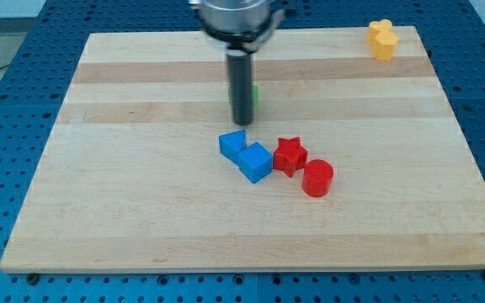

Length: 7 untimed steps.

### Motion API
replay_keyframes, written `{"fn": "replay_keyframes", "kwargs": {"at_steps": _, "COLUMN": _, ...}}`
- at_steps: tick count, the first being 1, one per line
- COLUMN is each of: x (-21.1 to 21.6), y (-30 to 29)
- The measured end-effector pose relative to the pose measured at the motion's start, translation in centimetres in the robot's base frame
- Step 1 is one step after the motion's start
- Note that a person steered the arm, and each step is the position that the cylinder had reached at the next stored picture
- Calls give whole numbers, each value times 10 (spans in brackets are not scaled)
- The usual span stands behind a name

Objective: Slide the green circle towards the green star

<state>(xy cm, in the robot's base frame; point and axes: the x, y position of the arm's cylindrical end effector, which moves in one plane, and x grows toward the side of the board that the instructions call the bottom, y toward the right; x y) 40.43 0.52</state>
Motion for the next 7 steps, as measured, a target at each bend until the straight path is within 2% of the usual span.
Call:
{"fn": "replay_keyframes", "kwargs": {"at_steps": 1, "x": -8, "y": 23}}
{"fn": "replay_keyframes", "kwargs": {"at_steps": 2, "x": -35, "y": -21}}
{"fn": "replay_keyframes", "kwargs": {"at_steps": 3, "x": -37, "y": -57}}
{"fn": "replay_keyframes", "kwargs": {"at_steps": 4, "x": -40, "y": -41}}
{"fn": "replay_keyframes", "kwargs": {"at_steps": 5, "x": -82, "y": 38}}
{"fn": "replay_keyframes", "kwargs": {"at_steps": 6, "x": -142, "y": 91}}
{"fn": "replay_keyframes", "kwargs": {"at_steps": 7, "x": -199, "y": 76}}
